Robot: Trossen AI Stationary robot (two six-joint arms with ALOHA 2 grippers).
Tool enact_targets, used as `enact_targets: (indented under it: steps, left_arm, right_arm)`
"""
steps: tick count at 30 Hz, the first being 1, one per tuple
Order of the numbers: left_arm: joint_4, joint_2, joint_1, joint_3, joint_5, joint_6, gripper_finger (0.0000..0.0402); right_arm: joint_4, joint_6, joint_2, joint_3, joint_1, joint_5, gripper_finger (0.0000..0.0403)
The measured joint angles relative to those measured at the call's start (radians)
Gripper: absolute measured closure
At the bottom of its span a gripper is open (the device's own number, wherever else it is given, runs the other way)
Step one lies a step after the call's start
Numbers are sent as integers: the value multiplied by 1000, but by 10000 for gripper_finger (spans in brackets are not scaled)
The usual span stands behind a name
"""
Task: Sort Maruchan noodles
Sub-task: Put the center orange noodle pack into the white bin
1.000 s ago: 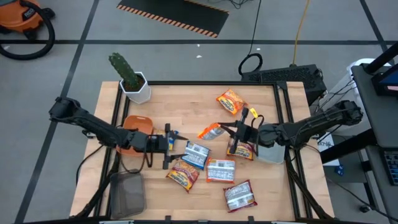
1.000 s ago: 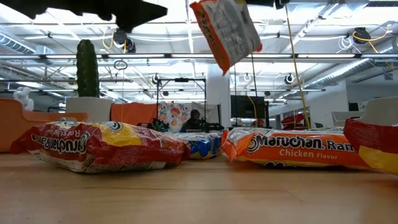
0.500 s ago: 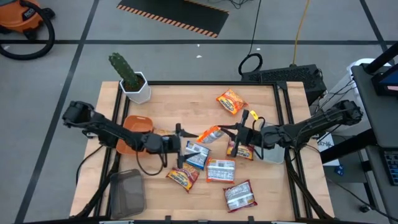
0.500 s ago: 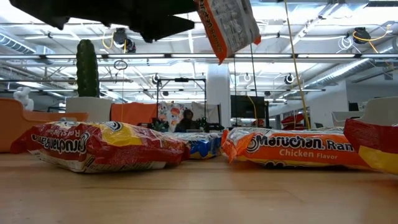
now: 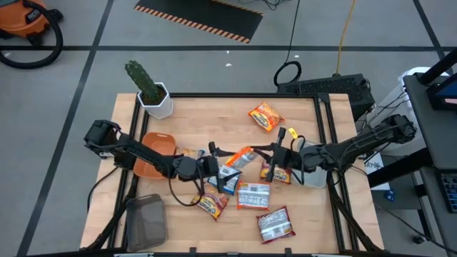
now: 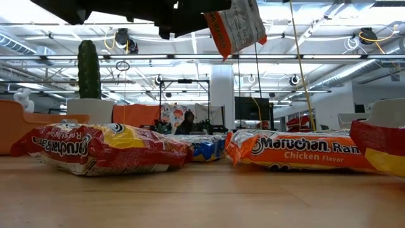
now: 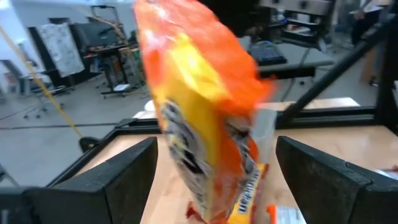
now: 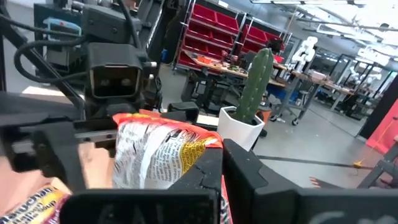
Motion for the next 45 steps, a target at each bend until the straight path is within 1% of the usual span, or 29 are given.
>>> enact_targets:
  steps: [4, 7, 11, 17, 21, 22, 25, 27, 31, 35, 37, 41, 45]
  left_arm:
    - [0, 0, 16, 1, -14, -4, 73]
    - [-1, 0, 24, 1, -13, -1, 94]
    - [-3, 0, 34, 1, 14, 14, 142]
    - [-2, 0, 34, 1, 20, 66, 217]
    - [-5, -6, 28, 1, 23, 103, 259]
    - [-4, -7, 27, 1, 31, 112, 265]
    - [-4, -8, 27, 1, 37, 129, 267]
    - [-3, -9, 27, 1, 36, 129, 266]
    - [-3, -10, 24, 1, 33, 125, 256]
    - [-3, -10, 10, 1, 32, 126, 259]
    - [-3, -10, 6, 1, 51, 128, 260]
    - [-6, -10, 6, 1, 126, 123, 260]
    - [-29, -11, 6, 1, 147, 98, 260]
  right_arm:
    - [-8, 21, 21, 0, 0, -2, 403]
    - [-4, 36, 27, 0, 2, -2, 403]
    - [-9, 60, 27, 0, 10, -1, 403]
    - [-15, 71, 27, 0, 36, 1, 403]
    - [-28, 76, 25, 0, 56, 2, 403]
    - [-30, 75, 23, 0, 63, 2, 403]
    - [-36, 75, 23, 0, 75, 6, 402]
    - [-35, 70, 23, 0, 86, 34, 395]
    - [-51, 25, 23, 0, 120, 147, 360]
    - [-53, -8, 15, 0, 156, 213, 301]
    - [-66, -8, 7, 0, 170, 213, 269]
    - [-90, -6, -9, 0, 196, 211, 205]
    - [-100, 39, -34, 4, 208, 206, 159]
